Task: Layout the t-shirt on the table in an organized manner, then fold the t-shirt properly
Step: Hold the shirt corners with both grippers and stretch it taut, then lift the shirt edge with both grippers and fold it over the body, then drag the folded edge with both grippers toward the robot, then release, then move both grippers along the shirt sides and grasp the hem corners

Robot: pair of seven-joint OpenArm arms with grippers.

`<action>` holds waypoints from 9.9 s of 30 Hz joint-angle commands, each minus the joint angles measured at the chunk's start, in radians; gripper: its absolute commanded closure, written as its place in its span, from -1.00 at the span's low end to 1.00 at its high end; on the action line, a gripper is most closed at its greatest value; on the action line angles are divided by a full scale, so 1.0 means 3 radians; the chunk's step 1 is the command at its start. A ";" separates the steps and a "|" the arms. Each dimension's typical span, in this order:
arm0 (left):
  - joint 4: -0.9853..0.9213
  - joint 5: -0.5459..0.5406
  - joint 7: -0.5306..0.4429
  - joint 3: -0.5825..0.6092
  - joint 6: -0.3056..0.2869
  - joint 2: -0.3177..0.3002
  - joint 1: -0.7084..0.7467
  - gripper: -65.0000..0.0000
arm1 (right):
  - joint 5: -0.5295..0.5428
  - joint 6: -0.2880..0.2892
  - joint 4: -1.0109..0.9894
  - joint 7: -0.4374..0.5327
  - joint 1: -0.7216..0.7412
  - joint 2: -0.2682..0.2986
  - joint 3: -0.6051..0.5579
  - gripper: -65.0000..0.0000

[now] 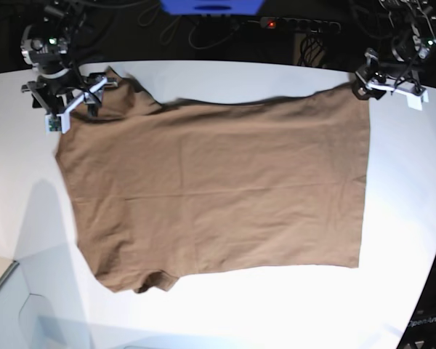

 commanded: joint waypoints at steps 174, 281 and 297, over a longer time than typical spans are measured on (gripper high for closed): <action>-0.1289 0.0001 0.0004 -0.0188 -0.0007 -0.0253 -0.1627 -0.05 | 0.0486 0.0005 -0.0768 0.0097 0.1153 0.0253 0.0034 0.02; -0.0378 0.0686 0.0244 -0.0392 -0.0355 -0.0258 -0.0676 -0.02 | 0.1457 0.0000 -0.0144 0.0875 -0.0345 0.0014 0.1052 0.02; -0.0363 0.0691 -0.0104 -0.0310 -0.0360 -0.0468 -0.1055 -0.99 | 0.1273 -0.0005 -0.0216 0.0869 0.0294 0.0458 0.0178 -0.42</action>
